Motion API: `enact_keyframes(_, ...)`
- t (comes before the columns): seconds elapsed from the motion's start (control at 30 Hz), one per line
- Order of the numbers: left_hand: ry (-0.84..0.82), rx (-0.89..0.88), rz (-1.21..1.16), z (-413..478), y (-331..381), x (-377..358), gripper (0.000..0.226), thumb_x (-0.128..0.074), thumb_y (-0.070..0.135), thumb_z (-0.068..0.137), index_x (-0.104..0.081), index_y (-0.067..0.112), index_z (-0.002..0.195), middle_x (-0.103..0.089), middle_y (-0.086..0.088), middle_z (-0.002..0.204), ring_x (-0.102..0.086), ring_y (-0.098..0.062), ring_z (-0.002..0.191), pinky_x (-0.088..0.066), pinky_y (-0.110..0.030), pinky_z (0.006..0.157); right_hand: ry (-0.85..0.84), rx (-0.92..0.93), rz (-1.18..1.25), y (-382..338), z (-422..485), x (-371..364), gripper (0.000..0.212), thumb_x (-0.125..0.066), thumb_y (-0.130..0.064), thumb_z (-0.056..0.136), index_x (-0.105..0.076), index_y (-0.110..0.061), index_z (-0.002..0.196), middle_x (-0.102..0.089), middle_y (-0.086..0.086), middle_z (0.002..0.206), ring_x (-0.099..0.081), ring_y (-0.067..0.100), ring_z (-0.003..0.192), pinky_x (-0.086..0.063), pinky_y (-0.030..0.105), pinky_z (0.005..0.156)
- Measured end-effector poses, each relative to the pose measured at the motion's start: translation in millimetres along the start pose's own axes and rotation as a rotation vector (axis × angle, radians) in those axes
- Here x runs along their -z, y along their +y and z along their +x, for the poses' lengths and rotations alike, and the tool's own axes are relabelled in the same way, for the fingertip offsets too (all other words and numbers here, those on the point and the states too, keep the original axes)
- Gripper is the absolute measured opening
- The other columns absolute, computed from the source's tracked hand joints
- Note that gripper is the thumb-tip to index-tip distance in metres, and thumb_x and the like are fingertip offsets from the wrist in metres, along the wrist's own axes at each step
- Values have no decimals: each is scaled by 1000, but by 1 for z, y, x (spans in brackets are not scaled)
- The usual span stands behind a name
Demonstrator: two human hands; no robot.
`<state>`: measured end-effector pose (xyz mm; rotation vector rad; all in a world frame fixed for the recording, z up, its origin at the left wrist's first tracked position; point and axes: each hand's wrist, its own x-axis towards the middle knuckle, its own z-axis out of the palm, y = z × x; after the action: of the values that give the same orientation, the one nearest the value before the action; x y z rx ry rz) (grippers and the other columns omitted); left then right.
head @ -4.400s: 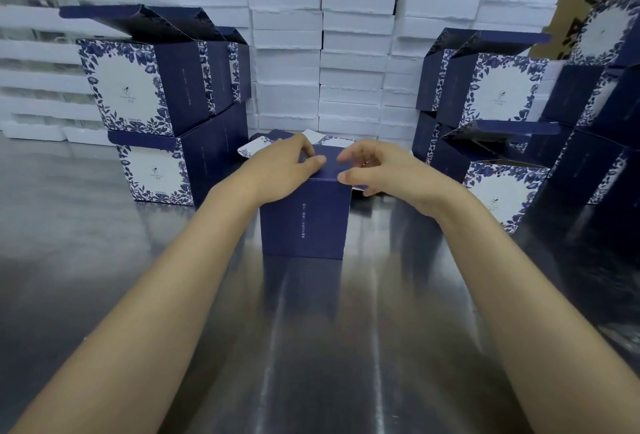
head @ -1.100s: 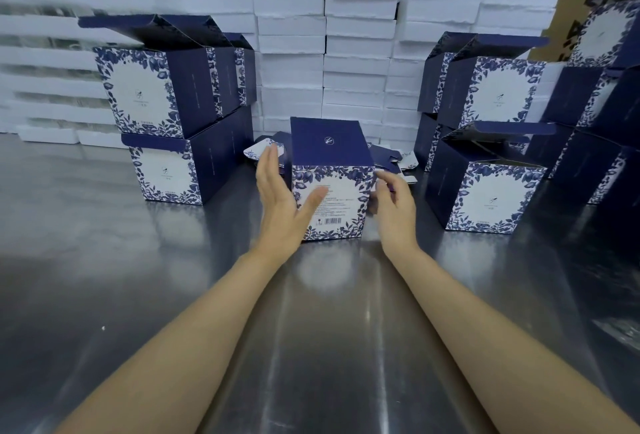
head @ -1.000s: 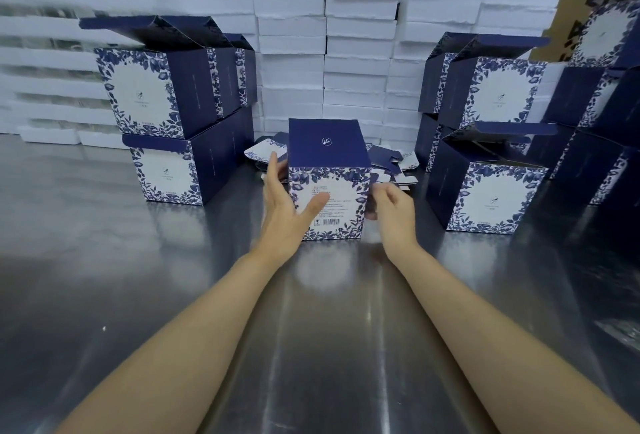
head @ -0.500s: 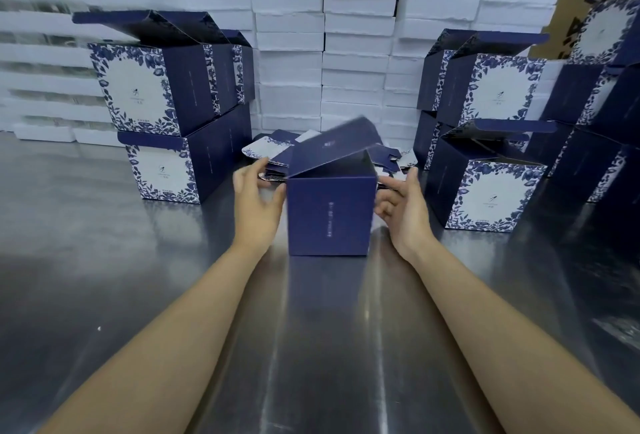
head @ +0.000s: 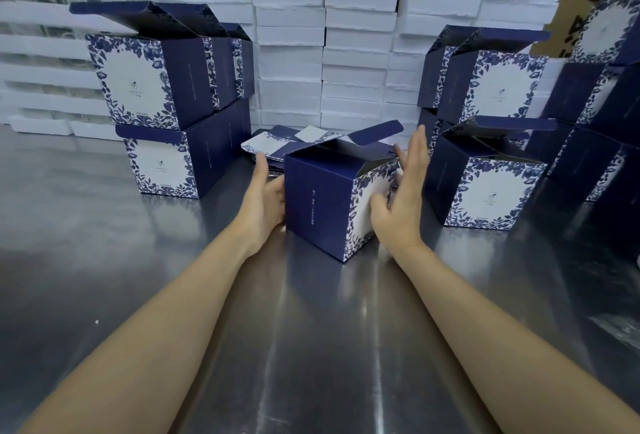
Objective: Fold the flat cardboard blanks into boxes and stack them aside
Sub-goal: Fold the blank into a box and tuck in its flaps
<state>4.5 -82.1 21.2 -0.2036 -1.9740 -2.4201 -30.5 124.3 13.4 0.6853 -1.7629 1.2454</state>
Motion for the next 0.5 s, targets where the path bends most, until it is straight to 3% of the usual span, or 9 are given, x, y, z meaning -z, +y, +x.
enact_keyframes(0.07,14,-19,11,-1,0,-6,83,-30,79,77,-57,24,133,-66,2,124,-63,-15,114,-47,-35,99,-27,2,30,-6,1,-5,99,-37,9,68,-6,-32,152,-3,-8,162,-29,27,143,-43,27,84)
enact_keyframes(0.13,160,-12,-19,-2,-3,-15,69,-45,72,81,-58,25,131,-67,4,122,-62,-14,115,-41,-33,107,-27,8,42,-11,2,-9,100,-37,11,67,-7,-30,153,-5,-15,161,-36,28,139,-44,27,80)
enact_keyframes(0.2,370,-102,55,1,-7,-20,53,-51,57,91,-53,23,132,-65,8,121,-58,-10,114,-40,-15,100,-14,51,35,-15,2,-10,99,-38,14,67,-8,-24,154,-7,-8,162,-39,32,137,-48,27,81)
enact_keyframes(0.27,546,-381,209,3,-7,-16,48,-53,31,98,-35,21,142,-50,8,134,-48,-6,120,-36,-1,89,-2,91,22,-17,2,-9,97,-38,18,66,-8,-16,152,-6,0,161,-36,39,137,-50,33,86)
enact_keyframes(0.33,484,-607,417,4,-9,-9,64,-49,1,97,-19,24,149,-39,6,146,-39,-6,133,-36,-6,96,-5,68,-45,-15,2,-8,96,-40,16,66,-12,-13,153,-8,-2,160,-38,36,136,-49,28,80)
enact_keyframes(0.37,413,-668,517,3,-9,-10,69,-44,-8,94,-21,26,149,-40,6,147,-38,-5,135,-35,-9,100,-27,51,-106,-14,0,-8,93,-40,12,66,-17,-13,153,-14,-6,160,-38,31,135,-47,26,78)
enact_keyframes(0.43,339,-694,613,1,-10,-14,65,-34,-13,90,-36,22,145,-43,6,145,-38,-1,133,-31,-13,107,-62,51,-230,-10,-6,-10,84,-40,6,67,-35,-15,148,-38,-5,150,-39,18,127,-45,26,81)
enact_keyframes(0.5,352,-668,599,2,-9,-17,53,-33,-5,94,-47,20,138,-46,7,142,-38,4,129,-27,-13,110,-34,34,-230,-8,-9,-13,76,-41,6,67,-46,-13,141,-52,-6,130,-40,10,114,-40,19,87)
